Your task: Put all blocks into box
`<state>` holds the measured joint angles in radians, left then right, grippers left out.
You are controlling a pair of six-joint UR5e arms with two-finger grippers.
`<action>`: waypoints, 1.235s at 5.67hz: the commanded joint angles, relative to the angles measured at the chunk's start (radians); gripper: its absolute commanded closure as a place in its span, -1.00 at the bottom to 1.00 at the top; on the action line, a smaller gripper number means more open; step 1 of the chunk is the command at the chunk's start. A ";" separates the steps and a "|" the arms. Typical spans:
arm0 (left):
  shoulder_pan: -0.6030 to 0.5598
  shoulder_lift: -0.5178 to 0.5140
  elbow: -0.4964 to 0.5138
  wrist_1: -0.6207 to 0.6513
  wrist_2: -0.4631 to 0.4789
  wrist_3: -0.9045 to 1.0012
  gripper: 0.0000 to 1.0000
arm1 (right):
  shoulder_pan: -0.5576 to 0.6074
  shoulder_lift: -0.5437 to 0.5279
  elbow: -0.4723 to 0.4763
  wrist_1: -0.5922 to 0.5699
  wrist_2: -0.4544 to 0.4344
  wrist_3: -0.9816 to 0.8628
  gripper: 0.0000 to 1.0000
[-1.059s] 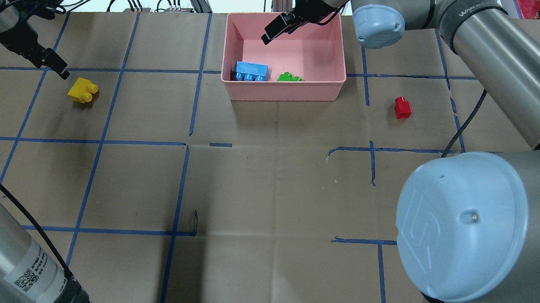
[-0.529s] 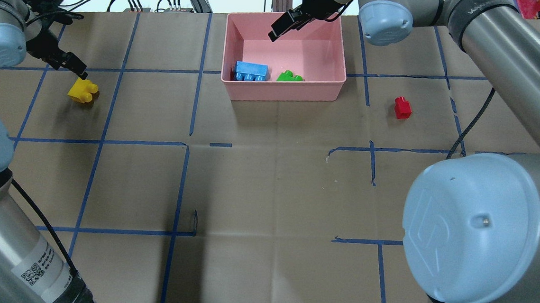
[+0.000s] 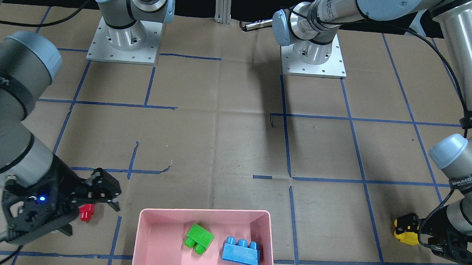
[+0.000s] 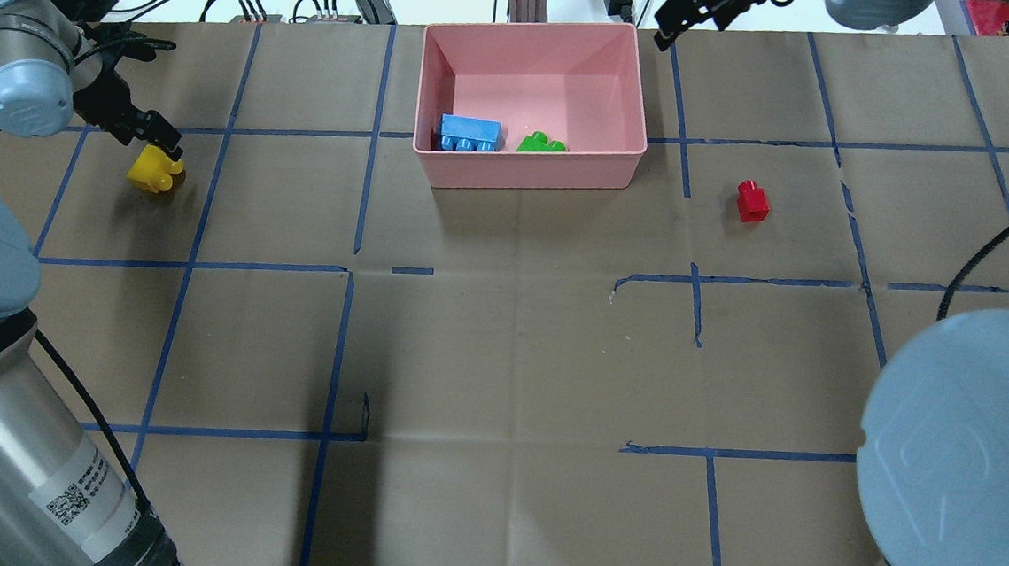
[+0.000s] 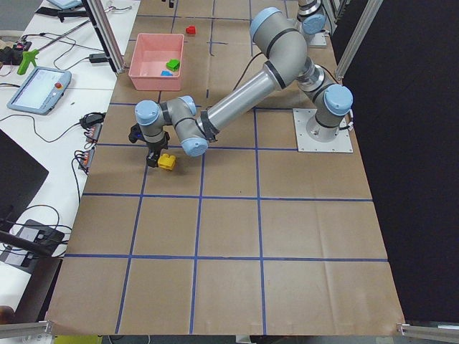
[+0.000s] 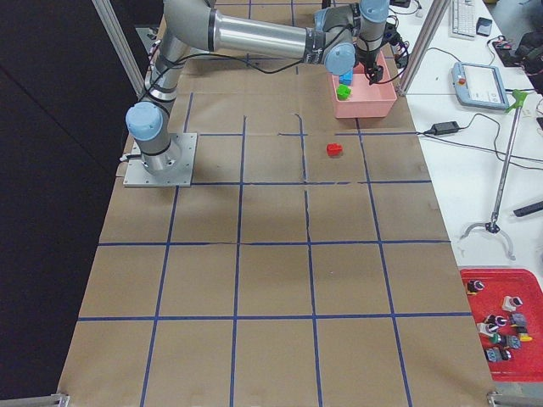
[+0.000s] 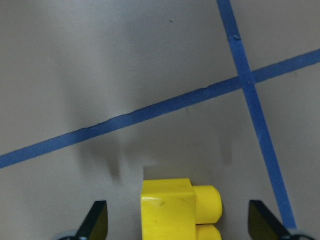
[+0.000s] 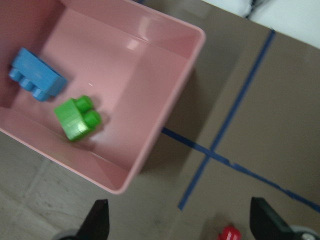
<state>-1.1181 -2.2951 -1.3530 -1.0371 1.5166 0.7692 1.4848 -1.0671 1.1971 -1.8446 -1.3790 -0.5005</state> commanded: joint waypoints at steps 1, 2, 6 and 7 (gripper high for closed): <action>0.003 -0.010 -0.035 0.000 0.002 0.001 -0.97 | -0.070 0.007 0.075 0.053 -0.162 0.080 -1.00; 0.007 -0.010 -0.037 0.000 0.004 0.007 -0.90 | -0.073 0.003 0.187 -0.047 -0.164 0.080 -1.00; 0.003 0.018 -0.002 -0.003 0.022 -0.007 0.64 | -0.064 0.010 0.395 -0.303 -0.189 0.226 -1.00; -0.014 0.060 0.029 -0.018 0.028 -0.022 0.73 | -0.064 0.007 0.442 -0.311 -0.187 0.224 -1.00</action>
<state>-1.1193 -2.2681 -1.3517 -1.0439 1.5382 0.7589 1.4198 -1.0614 1.6023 -2.1479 -1.5671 -0.2843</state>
